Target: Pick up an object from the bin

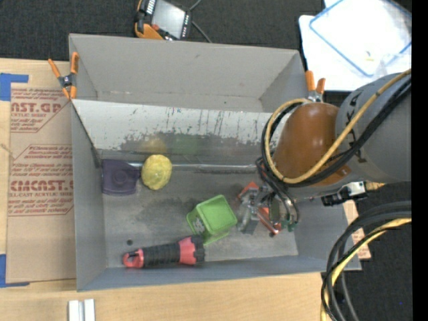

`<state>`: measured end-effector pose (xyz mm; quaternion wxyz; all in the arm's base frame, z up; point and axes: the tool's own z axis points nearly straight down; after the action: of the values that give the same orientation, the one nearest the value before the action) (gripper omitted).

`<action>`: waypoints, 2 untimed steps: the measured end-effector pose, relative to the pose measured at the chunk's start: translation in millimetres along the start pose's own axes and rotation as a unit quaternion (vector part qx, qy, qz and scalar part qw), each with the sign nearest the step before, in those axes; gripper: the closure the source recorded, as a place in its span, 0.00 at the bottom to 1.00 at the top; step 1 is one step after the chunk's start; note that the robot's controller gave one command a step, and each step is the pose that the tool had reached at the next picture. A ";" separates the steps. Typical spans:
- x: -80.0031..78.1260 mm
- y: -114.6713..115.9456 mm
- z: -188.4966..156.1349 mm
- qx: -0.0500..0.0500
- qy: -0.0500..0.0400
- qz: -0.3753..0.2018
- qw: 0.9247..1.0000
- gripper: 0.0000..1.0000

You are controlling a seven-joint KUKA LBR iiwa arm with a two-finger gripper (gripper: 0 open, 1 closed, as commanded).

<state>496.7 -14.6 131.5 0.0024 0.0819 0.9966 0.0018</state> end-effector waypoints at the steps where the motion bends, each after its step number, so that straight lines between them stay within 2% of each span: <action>1: -9.4 16.2 34.1 0.000 0.000 0.108 0.994 1.00; 2: -12.6 14.6 51.4 0.000 0.001 0.118 0.993 1.00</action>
Offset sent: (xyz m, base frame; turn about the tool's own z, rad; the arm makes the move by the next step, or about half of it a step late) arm 0.0157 0.0119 -0.0500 0.2386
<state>511.8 -2.1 80.2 0.0017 0.1991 0.9800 0.0019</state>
